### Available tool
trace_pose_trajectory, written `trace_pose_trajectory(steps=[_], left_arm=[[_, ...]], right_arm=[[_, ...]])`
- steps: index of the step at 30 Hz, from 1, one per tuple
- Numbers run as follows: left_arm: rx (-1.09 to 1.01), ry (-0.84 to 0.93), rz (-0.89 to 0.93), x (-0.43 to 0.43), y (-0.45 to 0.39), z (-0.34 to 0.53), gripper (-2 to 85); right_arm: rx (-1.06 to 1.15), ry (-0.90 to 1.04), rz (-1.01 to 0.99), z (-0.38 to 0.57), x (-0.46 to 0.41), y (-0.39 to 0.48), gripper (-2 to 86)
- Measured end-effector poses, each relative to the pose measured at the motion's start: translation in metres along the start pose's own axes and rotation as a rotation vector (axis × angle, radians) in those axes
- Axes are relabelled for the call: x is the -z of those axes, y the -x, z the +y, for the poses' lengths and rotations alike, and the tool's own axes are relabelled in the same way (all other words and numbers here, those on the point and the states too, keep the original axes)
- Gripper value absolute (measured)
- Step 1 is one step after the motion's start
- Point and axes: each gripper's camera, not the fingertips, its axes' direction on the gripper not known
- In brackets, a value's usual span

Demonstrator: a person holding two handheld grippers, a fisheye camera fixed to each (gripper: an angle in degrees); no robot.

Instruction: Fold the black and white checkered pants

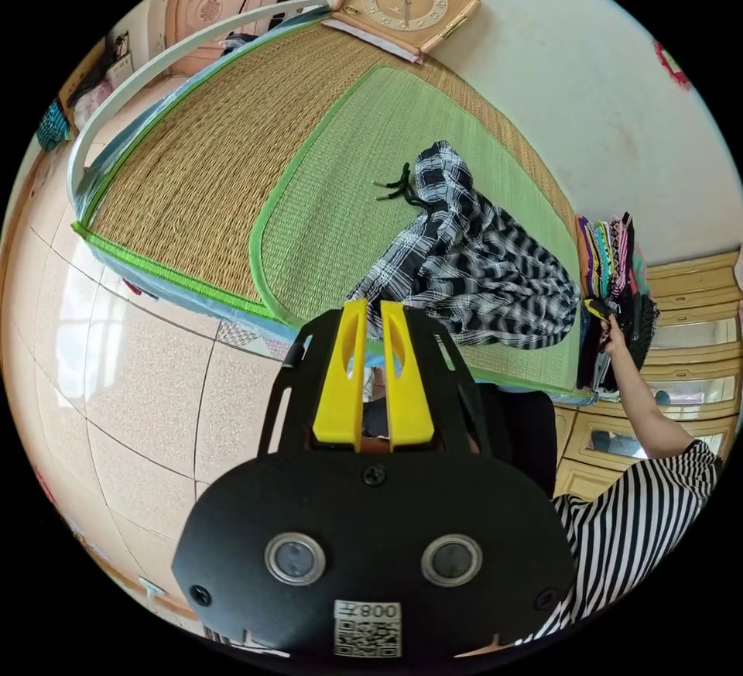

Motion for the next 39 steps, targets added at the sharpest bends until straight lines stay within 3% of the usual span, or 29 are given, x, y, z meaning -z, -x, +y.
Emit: trace_pose_trajectory(steps=[9,15,21,26,32,39], left_arm=[[-0.014,0.092,0.025,-0.034,0.000,-0.020,8.2],[0.000,0.155,-0.018,-0.047,-0.004,-0.025,3.0],[-0.024,0.094,-0.011,-0.019,-0.004,-0.021,1.1],[-0.015,0.074,-0.012,-0.002,0.005,-0.011,0.7],[0.021,0.040,0.013,0.007,0.008,-0.011,0.8],[0.008,0.019,-0.101,0.029,0.012,-0.012,2.8]], right_arm=[[-0.047,-0.003,-0.197,0.075,-0.014,-0.035,8.5],[-0.056,0.113,-0.200,0.080,-0.054,-0.032,6.6],[-0.040,0.116,-0.190,0.087,-0.033,-0.056,1.3],[-0.132,0.038,-0.359,0.158,-0.002,-0.108,0.7],[-0.275,0.081,-0.461,0.220,-0.022,-0.150,0.8],[-0.321,0.090,-0.334,0.247,-0.022,-0.166,1.9]])
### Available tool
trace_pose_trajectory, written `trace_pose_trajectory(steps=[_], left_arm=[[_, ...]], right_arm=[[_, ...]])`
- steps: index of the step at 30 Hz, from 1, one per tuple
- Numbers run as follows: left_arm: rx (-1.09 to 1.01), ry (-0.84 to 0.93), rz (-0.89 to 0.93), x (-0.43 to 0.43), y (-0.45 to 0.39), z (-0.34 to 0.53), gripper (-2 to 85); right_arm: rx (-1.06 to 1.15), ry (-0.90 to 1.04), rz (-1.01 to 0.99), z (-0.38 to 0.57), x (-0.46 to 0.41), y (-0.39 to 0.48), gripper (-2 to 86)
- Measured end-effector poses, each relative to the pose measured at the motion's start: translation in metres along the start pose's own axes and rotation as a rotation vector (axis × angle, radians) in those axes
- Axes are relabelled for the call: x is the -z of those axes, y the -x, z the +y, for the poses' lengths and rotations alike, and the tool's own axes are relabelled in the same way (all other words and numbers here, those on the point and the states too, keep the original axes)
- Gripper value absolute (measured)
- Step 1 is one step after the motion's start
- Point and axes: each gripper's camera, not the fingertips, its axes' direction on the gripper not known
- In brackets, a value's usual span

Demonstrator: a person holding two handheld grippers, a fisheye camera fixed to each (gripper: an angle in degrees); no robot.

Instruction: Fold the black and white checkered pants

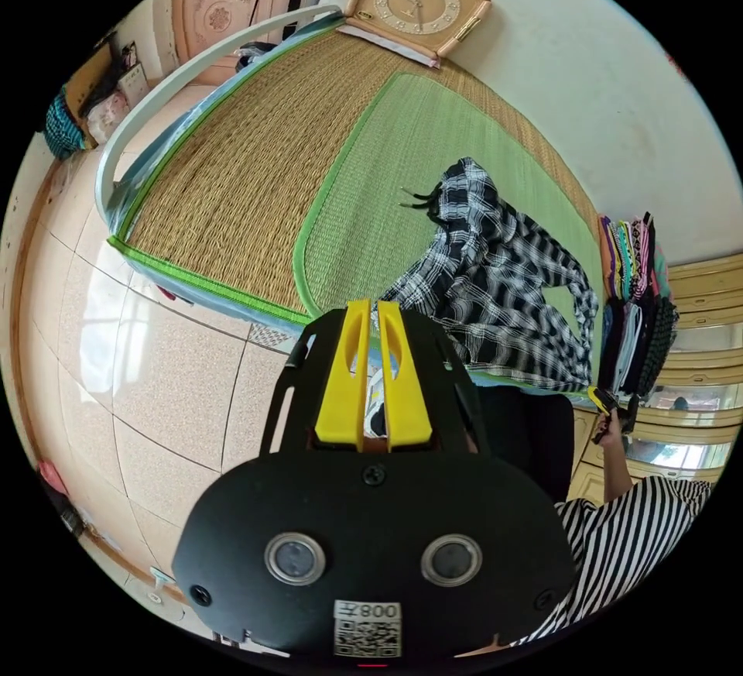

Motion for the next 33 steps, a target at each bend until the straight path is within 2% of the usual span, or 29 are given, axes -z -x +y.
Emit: trace_pose_trajectory(steps=[5,11,25,33], left_arm=[[-0.011,-0.042,0.116,-0.001,-0.008,-0.011,6.6],[-0.139,0.007,0.174,-0.030,-0.062,-0.065,8.8],[-0.068,0.079,0.170,-0.071,-0.112,-0.132,8.4],[-0.138,0.038,0.178,-0.051,-0.137,-0.122,4.2]], right_arm=[[0.103,-0.107,0.015,-0.020,0.025,0.031,5.8],[0.245,-0.020,-0.007,-0.063,-0.016,0.092,6.9],[0.130,0.005,-0.022,-0.094,-0.038,0.106,7.4],[0.123,0.043,-0.032,-0.097,-0.038,0.116,1.5]])
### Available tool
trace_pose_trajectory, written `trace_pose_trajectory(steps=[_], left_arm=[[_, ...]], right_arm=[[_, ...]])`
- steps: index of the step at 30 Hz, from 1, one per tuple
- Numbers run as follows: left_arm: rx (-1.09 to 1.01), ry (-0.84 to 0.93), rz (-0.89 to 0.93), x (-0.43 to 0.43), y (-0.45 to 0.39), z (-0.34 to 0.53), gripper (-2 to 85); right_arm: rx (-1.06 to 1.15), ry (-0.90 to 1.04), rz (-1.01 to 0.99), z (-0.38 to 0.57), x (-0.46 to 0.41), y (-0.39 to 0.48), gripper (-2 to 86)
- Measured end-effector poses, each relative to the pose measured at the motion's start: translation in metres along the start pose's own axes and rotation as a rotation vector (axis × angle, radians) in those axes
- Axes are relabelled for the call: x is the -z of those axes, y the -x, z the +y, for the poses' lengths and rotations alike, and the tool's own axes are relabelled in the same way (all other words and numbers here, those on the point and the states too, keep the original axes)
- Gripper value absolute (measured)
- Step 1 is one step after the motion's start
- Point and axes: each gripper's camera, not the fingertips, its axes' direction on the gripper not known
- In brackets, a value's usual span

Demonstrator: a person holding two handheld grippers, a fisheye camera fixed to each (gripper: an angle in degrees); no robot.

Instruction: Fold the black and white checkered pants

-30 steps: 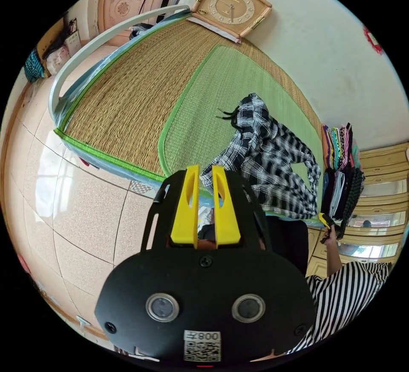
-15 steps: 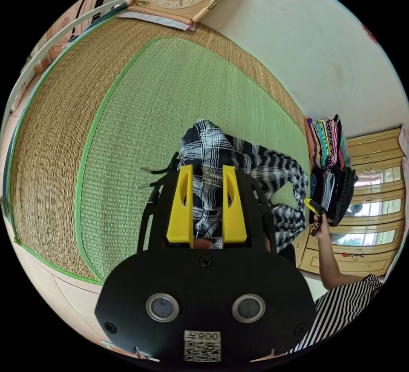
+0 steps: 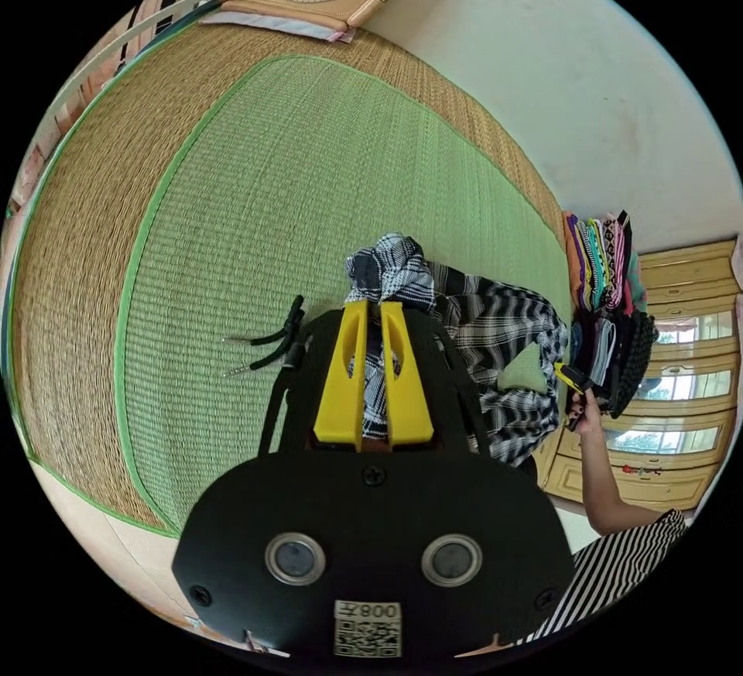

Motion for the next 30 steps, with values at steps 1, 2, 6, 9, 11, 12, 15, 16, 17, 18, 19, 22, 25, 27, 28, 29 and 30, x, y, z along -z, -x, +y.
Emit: trace_pose_trajectory(steps=[1,2,6,9,11,12,15,16,17,18,19,22,25,27,28,29,30], left_arm=[[-0.018,-0.023,0.006,0.008,-0.005,0.002,3.7],[-0.035,-0.047,0.015,0.017,-0.011,0.005,3.2],[-0.072,-0.147,0.038,0.051,-0.024,0.015,2.5],[-0.081,-0.255,0.062,0.082,-0.032,0.023,2.2],[-0.098,-0.332,0.050,0.104,-0.040,0.025,2.1],[-0.099,-0.347,0.048,0.109,-0.042,0.025,2.1],[-0.085,-0.406,0.053,0.123,-0.048,0.021,2.1],[-0.075,-0.427,0.057,0.126,-0.051,0.019,2.1],[-0.071,-0.438,0.059,0.127,-0.054,0.017,2.1],[-0.067,-0.446,0.056,0.127,-0.055,0.015,2.2],[-0.061,-0.452,0.058,0.126,-0.057,0.013,2.2],[-0.036,-0.407,0.028,0.110,-0.061,0.005,2.6],[-0.007,-0.287,-0.022,0.082,-0.061,0.002,3.1],[0.032,-0.218,-0.084,0.065,-0.058,0.003,3.8],[0.056,-0.185,-0.096,0.057,-0.056,0.005,4.3],[0.085,-0.169,-0.088,0.052,-0.053,0.007,4.8],[0.096,-0.172,-0.076,0.050,-0.052,0.008,5.0]], right_arm=[[0.021,-0.006,0.009,0.003,0.008,0.005,1.0],[0.053,-0.020,0.009,0.007,0.019,0.011,0.5],[0.173,-0.090,0.024,0.017,0.068,0.035,0.0],[0.310,-0.158,0.091,0.020,0.117,0.069,-0.2],[0.424,-0.214,0.214,0.018,0.152,0.105,-0.3],[0.448,-0.231,0.237,0.017,0.160,0.113,-0.3],[0.546,-0.316,0.350,0.007,0.191,0.156,-0.3],[0.574,-0.342,0.377,0.003,0.200,0.171,-0.3],[0.596,-0.377,0.413,-0.001,0.207,0.185,-0.3],[0.606,-0.395,0.435,-0.002,0.209,0.191,-0.2],[0.617,-0.414,0.469,-0.007,0.210,0.200,-0.2],[0.609,-0.378,0.451,-0.022,0.198,0.205,-0.1],[0.557,-0.301,0.398,-0.030,0.170,0.187,-0.1],[0.493,-0.274,0.446,-0.037,0.149,0.165,0.2],[0.429,-0.213,0.488,-0.046,0.133,0.145,0.6],[0.357,-0.157,0.491,-0.053,0.121,0.123,1.1],[0.329,-0.134,0.470,-0.056,0.117,0.112,1.6]])
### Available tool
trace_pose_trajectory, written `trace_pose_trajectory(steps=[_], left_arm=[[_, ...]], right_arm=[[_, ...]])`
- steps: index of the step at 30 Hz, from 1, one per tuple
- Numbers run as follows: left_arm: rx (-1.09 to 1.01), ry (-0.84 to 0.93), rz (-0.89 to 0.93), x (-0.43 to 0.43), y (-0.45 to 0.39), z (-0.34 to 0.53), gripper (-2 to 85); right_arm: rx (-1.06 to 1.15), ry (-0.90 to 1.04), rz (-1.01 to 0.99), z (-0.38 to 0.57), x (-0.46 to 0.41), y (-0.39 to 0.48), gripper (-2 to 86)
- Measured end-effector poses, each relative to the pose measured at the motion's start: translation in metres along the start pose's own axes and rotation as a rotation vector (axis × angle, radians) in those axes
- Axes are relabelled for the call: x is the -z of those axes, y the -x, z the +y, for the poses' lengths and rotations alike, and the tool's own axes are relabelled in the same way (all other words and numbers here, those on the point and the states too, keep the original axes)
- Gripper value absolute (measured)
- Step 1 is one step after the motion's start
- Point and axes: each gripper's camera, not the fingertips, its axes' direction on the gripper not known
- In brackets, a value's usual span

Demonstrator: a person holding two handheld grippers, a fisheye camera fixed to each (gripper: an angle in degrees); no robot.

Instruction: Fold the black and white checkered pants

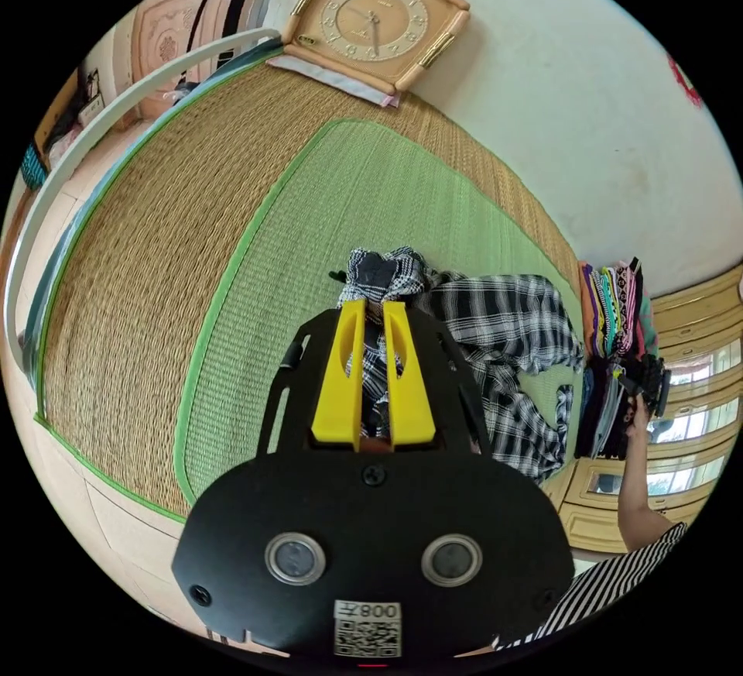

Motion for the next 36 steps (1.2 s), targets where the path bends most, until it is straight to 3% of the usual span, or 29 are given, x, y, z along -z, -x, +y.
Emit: trace_pose_trajectory(steps=[3,9,16,19,23,28,36], left_arm=[[0.021,-0.014,0.053,0.000,-0.002,0.004,6.5],[-0.049,-0.063,0.059,0.003,-0.039,0.001,7.5],[-0.253,-0.135,0.121,-0.002,-0.113,0.011,7.8],[-0.432,-0.033,0.204,-0.028,-0.156,0.014,8.5],[-0.637,0.143,0.150,-0.082,-0.216,0.011,9.0],[-0.697,0.278,0.090,-0.124,-0.247,0.003,6.3],[-0.675,0.184,0.087,-0.106,-0.248,-0.004,1.0]], right_arm=[[-0.101,0.037,-0.105,0.011,-0.028,-0.030,4.1],[-0.142,0.058,-0.112,-0.011,-0.067,-0.038,6.6],[-0.246,0.012,-0.196,-0.050,-0.088,-0.052,7.3],[-0.333,0.022,-0.222,-0.053,-0.100,-0.071,6.9],[-0.359,0.052,-0.212,-0.062,-0.112,-0.081,6.4],[-0.348,0.077,-0.192,-0.075,-0.116,-0.083,4.4],[-0.278,0.009,-0.238,-0.094,-0.089,-0.080,-0.2]])
